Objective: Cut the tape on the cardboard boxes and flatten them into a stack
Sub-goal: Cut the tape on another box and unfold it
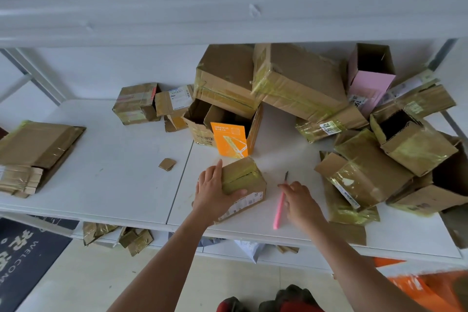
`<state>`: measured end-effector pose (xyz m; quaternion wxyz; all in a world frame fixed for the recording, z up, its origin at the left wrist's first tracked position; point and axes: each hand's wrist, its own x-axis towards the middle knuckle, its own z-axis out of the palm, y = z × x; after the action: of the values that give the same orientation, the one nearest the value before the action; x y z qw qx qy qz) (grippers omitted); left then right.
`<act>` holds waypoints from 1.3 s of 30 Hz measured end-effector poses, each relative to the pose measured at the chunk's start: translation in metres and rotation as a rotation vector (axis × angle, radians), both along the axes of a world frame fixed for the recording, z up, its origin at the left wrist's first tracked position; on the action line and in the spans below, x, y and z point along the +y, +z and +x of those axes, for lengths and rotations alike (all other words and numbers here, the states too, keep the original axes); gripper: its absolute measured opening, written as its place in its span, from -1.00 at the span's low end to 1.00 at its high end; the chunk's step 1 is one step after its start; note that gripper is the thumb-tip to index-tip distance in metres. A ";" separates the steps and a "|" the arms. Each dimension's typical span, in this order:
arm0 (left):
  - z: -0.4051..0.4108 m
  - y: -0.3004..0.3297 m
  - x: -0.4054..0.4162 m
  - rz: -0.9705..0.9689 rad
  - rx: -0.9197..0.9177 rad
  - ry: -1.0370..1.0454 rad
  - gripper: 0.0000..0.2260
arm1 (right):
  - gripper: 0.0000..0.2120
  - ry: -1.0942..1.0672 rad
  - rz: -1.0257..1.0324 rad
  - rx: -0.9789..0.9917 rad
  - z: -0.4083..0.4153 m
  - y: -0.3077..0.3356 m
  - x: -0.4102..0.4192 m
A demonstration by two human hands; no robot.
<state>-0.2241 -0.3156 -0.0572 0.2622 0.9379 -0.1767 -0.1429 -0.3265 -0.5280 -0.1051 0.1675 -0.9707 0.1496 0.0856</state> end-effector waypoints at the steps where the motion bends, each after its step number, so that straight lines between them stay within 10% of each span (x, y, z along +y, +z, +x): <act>1: -0.001 0.001 0.000 -0.004 0.010 0.010 -0.01 | -0.57 -0.028 0.062 -0.070 0.001 0.004 0.003; 8: -0.005 0.009 -0.005 -0.161 0.010 0.129 -0.33 | -0.67 -0.332 1.076 -0.244 0.009 0.055 0.053; 12: 0.008 0.024 0.005 -0.382 0.061 0.206 -0.72 | -0.71 -0.313 0.990 -0.350 0.015 0.050 0.058; 20: 0.006 0.033 0.024 -0.120 0.072 0.168 -0.65 | -0.45 -0.327 0.898 -0.378 0.027 0.030 0.066; 29: 0.003 0.041 0.032 -0.477 0.211 0.108 -0.40 | -0.44 -0.122 0.586 -0.699 0.037 0.070 0.081; 39: -0.004 0.019 0.033 -0.329 0.218 0.149 -0.33 | -0.32 -0.048 0.376 -0.494 0.048 0.060 0.089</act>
<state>-0.2279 -0.2828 -0.0380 0.4391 0.8719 -0.0985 -0.1929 -0.2789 -0.4394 -0.0450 0.3776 -0.9102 0.1088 -0.1309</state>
